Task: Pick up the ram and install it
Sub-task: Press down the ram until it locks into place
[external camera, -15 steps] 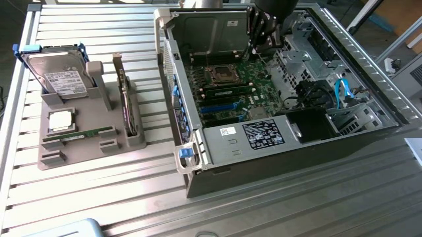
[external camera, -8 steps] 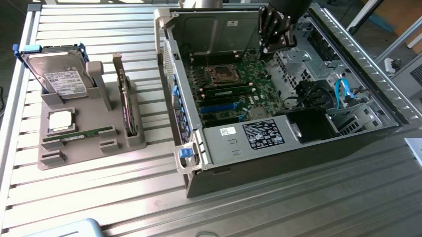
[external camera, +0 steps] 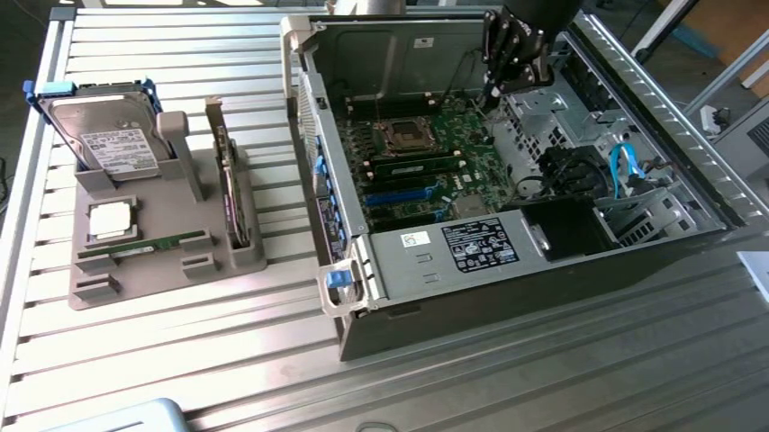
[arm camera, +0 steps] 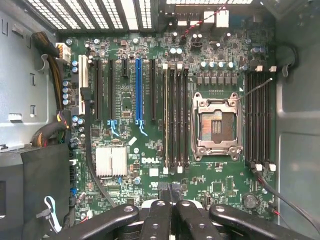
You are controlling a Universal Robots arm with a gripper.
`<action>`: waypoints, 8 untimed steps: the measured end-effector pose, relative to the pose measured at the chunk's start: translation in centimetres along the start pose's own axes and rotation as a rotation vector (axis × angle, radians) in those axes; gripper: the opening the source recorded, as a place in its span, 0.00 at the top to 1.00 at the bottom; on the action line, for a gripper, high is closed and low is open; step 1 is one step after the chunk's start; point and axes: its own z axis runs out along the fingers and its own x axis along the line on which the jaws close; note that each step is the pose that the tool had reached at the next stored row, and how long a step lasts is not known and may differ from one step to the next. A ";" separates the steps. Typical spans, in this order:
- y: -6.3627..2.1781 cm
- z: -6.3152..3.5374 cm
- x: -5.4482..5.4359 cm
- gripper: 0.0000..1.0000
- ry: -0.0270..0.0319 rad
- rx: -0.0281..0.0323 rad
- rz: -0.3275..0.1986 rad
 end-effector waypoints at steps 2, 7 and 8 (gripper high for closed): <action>-0.02 0.43 0.0 0.89 0.0011 0.0001 0.000; -0.07 1.70 0.0 0.89 0.0059 0.0011 0.000; -0.07 1.95 0.0 0.89 0.0063 0.0011 0.000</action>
